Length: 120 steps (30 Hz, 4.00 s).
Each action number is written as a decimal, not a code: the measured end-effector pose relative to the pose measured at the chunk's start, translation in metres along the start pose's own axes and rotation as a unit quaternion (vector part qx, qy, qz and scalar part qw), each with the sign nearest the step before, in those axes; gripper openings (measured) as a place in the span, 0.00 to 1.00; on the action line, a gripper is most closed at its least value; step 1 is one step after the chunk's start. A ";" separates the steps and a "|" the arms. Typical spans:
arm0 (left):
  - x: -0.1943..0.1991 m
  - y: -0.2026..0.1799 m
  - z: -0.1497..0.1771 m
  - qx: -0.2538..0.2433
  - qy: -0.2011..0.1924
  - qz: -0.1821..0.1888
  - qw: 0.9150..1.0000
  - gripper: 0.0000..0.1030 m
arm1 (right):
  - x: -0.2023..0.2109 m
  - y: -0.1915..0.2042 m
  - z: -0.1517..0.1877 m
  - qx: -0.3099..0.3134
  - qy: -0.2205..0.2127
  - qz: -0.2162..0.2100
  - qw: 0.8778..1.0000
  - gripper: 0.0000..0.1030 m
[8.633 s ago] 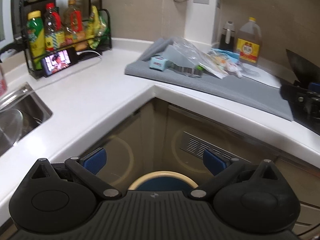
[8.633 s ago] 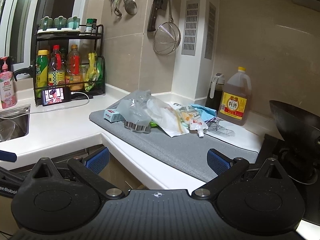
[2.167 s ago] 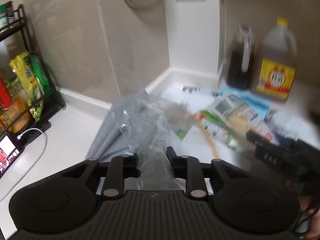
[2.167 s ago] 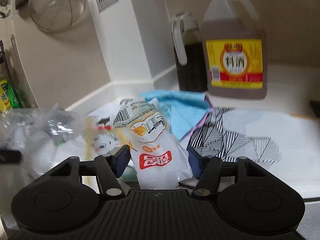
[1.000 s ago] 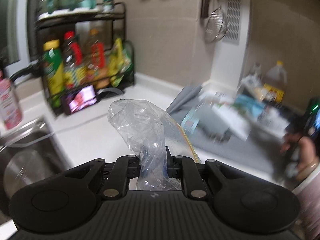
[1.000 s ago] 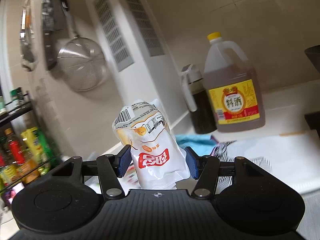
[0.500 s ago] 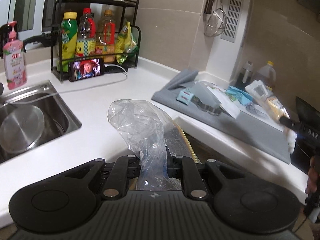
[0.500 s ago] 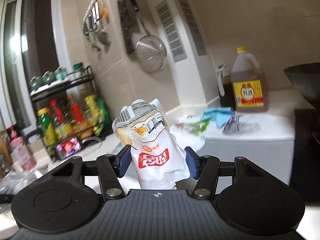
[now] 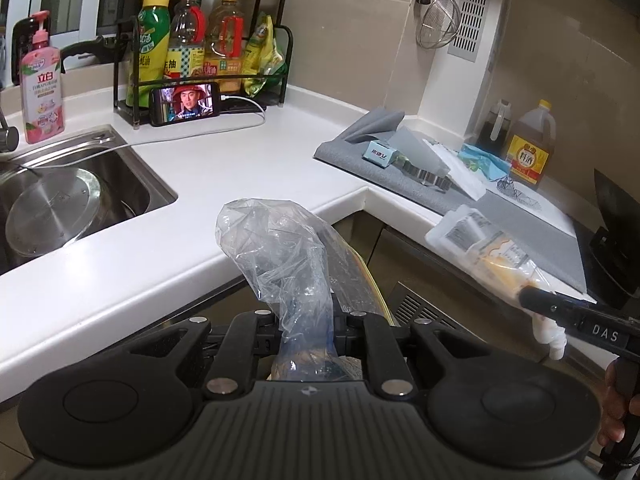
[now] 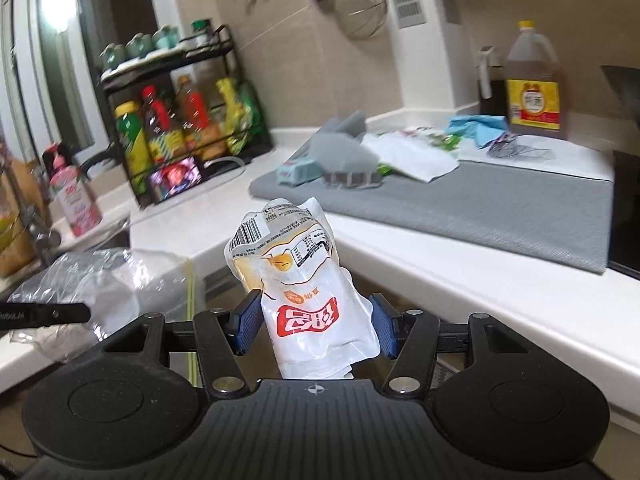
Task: Collect trash
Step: 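Carry the plastic bag and white pouch down toward the trash bin, then open both tools over the bin, dropping the bag and pouch inside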
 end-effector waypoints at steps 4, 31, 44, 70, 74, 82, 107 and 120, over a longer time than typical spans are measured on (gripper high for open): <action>-0.004 -0.002 -0.005 -0.006 0.002 0.001 1.000 0.15 | -0.002 0.007 -0.001 0.020 0.002 -0.006 1.000 0.58; -0.151 -0.023 -0.103 -0.113 0.241 0.039 0.963 0.15 | -0.103 -0.026 -0.087 0.000 0.175 -0.085 0.981 0.58; -0.160 -0.037 -0.121 -0.107 0.268 0.032 0.957 0.15 | -0.110 -0.041 -0.125 0.012 0.186 -0.074 0.980 0.58; -0.085 -0.022 -0.017 -0.104 0.213 0.002 0.971 0.15 | -0.059 -0.023 -0.018 0.000 0.142 -0.077 0.987 0.58; -0.061 -0.020 0.003 -0.103 0.185 -0.007 0.977 0.15 | -0.046 -0.011 0.000 0.014 0.130 -0.078 0.988 0.58; -0.035 -0.021 0.017 -0.066 0.141 0.008 0.988 0.15 | -0.023 0.007 0.014 0.038 0.114 -0.068 0.990 0.58; -0.025 -0.035 0.020 -0.059 0.119 0.005 0.991 0.15 | -0.003 -0.009 0.034 0.009 0.119 -0.009 0.993 0.58; -0.114 -0.027 0.033 -0.066 0.196 -0.006 0.978 0.15 | -0.079 -0.013 0.064 0.026 0.202 0.024 0.979 0.58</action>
Point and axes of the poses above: each gripper's, at about its wrist camera, not at the fingertips, and x roughly against the way its jaws point, y to its left, z to its underside, the point moved 4 cm from there along -x, roughly the way its jaws point, and after that the axes turned 8 degrees about z, right-handed, at the moved point
